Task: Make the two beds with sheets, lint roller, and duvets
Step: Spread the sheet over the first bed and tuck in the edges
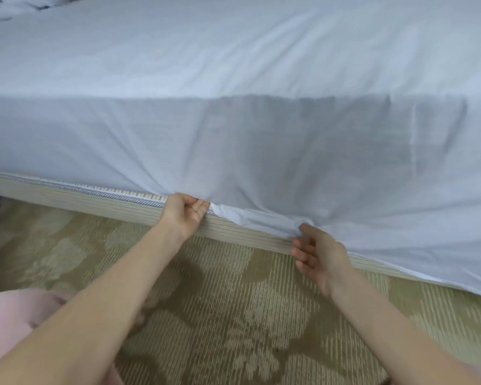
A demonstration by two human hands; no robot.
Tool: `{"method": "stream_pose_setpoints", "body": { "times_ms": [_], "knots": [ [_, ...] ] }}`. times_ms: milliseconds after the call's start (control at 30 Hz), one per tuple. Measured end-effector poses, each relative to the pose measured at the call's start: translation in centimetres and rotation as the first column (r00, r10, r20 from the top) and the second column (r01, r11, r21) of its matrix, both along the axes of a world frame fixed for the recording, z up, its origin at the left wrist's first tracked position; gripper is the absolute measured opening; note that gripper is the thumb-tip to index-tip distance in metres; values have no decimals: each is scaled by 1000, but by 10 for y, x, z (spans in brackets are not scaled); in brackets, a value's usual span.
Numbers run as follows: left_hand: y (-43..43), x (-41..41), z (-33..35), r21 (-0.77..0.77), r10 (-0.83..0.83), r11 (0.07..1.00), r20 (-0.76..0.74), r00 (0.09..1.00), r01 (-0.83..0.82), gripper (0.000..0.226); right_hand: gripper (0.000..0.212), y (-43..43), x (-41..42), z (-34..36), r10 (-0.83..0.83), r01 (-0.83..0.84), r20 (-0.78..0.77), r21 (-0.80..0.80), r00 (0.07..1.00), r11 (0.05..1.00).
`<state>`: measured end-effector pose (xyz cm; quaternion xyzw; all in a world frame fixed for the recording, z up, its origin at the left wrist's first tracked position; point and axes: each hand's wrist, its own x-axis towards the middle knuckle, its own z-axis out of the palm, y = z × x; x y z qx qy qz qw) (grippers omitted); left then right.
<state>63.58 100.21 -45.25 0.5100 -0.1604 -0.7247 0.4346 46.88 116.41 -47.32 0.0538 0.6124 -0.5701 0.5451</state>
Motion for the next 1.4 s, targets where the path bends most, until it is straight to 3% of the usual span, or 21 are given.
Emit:
{"method": "stream_pose_setpoints", "body": {
  "times_ms": [167, 300, 433, 500, 600, 700, 800, 933, 1033, 1200, 1400],
  "knots": [
    [0, 5, -4, 10, -32, 999, 9, 999, 32, 30, 25, -9, 5, -1, -29, 28, -71, -22, 997, 999],
    [-5, 11, -7, -17, -103, 995, -39, 994, 102, 31, 39, -6, 7, -7, 54, -46, -264, 36, 963, 998],
    [-8, 16, -10, -23, -135, 991, -52, 989, 134, 31, 31, 11, -4, -1, 67, -28, -436, 95, 898, 995],
    [-5, 13, -6, -3, -117, 993, -59, 991, 117, 32, 26, 22, -10, 5, 72, 6, -622, 123, 779, 992],
    [3, 18, 3, -6, -181, 983, -5, 983, 181, 29, 25, 35, -11, 13, 110, 55, -849, 162, 517, 985],
    [11, 27, 15, 21, -293, 956, -14, 956, 293, 24, 41, 35, -8, 13, 53, 68, -849, 104, 526, 992],
    [19, 35, 26, 167, -274, 943, -106, 956, 288, 31, 24, 25, -7, 14, -124, 117, -748, -62, 652, 991],
    [28, 34, 30, 252, -335, 898, -139, 932, 361, 26, 27, 17, -4, 10, -155, 117, -745, -105, 648, 988],
    [30, 33, 32, 259, -353, 888, -143, 925, 379, 20, 31, 16, -1, 9, -149, 109, -793, -104, 590, 989],
    [30, 28, 26, 235, -356, 897, -114, 927, 374, 25, 38, 28, -8, 12, 6, 22, -938, 14, 347, 1000],
    [24, 24, 25, 226, -241, 940, -93, 966, 256, 27, 38, 35, -24, 14, 86, 13, -955, 93, 283, 996]
  ]
}}
